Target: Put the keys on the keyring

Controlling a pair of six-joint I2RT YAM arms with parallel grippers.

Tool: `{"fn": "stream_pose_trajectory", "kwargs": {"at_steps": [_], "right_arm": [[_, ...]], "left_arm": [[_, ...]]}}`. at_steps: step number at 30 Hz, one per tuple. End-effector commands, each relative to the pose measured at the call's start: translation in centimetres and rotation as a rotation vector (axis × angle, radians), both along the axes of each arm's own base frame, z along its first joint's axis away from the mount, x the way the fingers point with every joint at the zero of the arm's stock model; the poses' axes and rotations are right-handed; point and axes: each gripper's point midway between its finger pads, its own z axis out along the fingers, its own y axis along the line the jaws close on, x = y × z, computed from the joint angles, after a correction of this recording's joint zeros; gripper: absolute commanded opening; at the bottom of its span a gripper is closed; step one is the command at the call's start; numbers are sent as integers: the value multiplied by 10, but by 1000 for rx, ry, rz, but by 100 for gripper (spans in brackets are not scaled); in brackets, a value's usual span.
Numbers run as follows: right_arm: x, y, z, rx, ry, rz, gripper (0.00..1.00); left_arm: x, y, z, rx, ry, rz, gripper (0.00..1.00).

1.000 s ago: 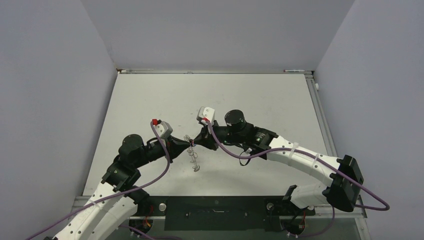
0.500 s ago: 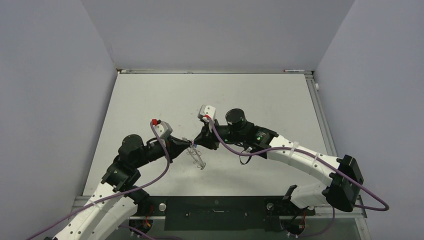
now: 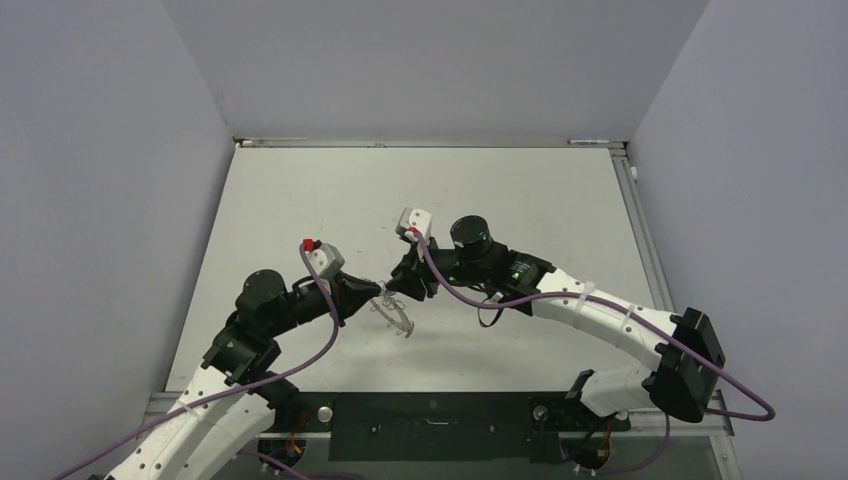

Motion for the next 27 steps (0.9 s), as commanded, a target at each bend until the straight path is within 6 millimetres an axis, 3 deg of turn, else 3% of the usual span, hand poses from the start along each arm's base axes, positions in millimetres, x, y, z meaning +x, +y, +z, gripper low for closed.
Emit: {"fn": "stream_pose_trajectory", "kwargs": {"at_steps": [1,11,20,27], "right_arm": [[9,-5,22,47,-88,-31,31],[17,-26,44,164,-257,-119,47],[-28,-17,48,225,-240,201,51],[-44,-14,51,266,-244,329,48]], "left_arm": [[-1,-3,28,-52,-91,-17,0],[-3,-3,30,-58,-104,-23,0],[-10,-4,37,-77,-136,-58,0],[-19,-7,43,-107,-168,-106,0]]}}
